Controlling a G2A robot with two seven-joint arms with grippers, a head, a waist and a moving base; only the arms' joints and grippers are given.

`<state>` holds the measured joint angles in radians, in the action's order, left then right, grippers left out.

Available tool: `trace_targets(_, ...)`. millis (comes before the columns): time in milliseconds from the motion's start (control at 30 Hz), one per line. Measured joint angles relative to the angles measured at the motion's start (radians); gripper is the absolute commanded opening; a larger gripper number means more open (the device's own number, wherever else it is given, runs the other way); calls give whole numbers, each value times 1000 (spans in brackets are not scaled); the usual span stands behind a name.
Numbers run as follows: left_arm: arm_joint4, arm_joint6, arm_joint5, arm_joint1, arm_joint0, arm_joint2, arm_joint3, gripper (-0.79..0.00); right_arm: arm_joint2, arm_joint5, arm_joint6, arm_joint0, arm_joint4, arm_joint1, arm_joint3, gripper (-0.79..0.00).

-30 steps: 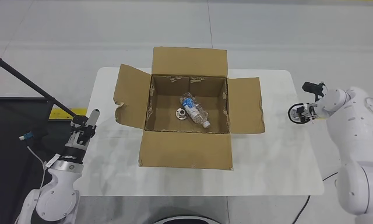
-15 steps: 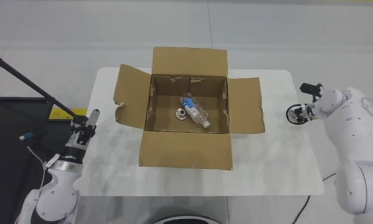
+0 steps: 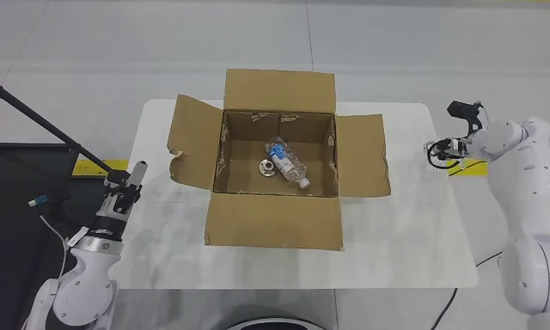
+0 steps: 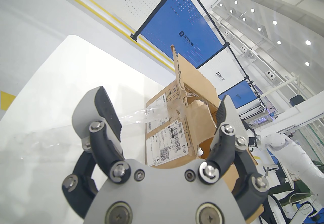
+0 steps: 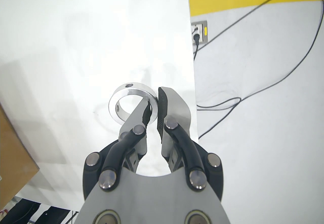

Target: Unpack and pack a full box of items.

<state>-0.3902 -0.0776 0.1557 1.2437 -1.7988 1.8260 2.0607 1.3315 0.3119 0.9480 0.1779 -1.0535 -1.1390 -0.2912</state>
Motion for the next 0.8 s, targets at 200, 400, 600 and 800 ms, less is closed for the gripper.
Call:
trace_targets(200,0,0,0,0,0,0,0,0,15,75,-4,60,83,4,-257,-785)
trace_targets(400,0,0,0,0,0,0,0,0,85,4,108,335,228,26,-859,-785)
trace_targets(600,0,0,0,0,0,0,0,0,128,-81,174,608,292,42,-1409,-785)
trace_targets(800,0,0,0,0,0,0,0,0,40,-125,157,647,253,38,-1571,-785)
